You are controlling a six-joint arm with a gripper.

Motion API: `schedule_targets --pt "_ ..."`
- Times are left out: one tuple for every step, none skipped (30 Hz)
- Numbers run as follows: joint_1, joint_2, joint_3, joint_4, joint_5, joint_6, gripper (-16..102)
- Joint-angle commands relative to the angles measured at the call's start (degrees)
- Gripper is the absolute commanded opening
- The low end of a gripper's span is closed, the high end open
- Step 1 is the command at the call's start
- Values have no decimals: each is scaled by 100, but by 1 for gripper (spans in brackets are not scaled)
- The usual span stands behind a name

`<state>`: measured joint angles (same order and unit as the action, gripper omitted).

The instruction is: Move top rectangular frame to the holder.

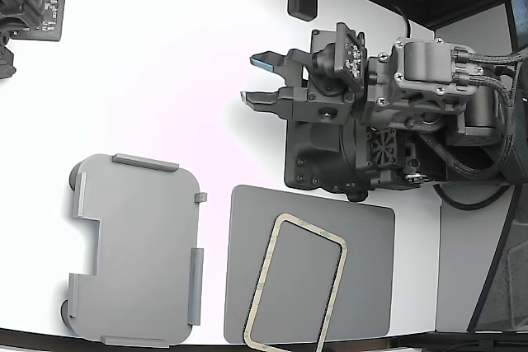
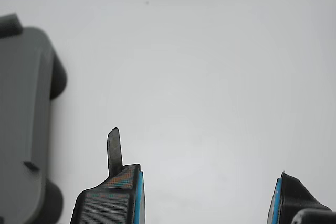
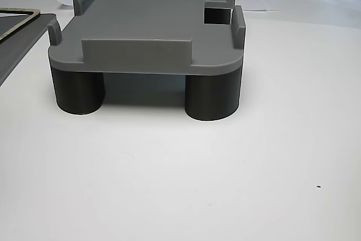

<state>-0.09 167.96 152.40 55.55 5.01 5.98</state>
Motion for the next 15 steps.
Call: schedule_targets --pt "-26 132 -308 -958 747 -79 100" --pt "-26 132 -308 -958 738 -79 100" --pt "-26 132 -308 -958 738 -79 100" --pt "-26 132 -308 -958 738 -88 100" --pt "-26 132 -308 -958 738 -97 100" --pt "-26 132 -316 -958 738 -105 100" --pt "-26 132 -325 -958 729 -114 100" --pt "-26 132 -334 -967 712 -132 100" --pt "-26 132 -334 -993 694 -149 100" --pt "-26 132 -343 -1020 659 -176 100" --pt "-26 97 -413 -1037 615 -281 100" --pt "0 -18 -554 -1002 536 -431 100" --pt "105 -193 -756 -958 448 -615 100" --pt "246 -431 -984 -896 396 -800 100" --pt "404 -703 -1239 -791 325 -1020 100"
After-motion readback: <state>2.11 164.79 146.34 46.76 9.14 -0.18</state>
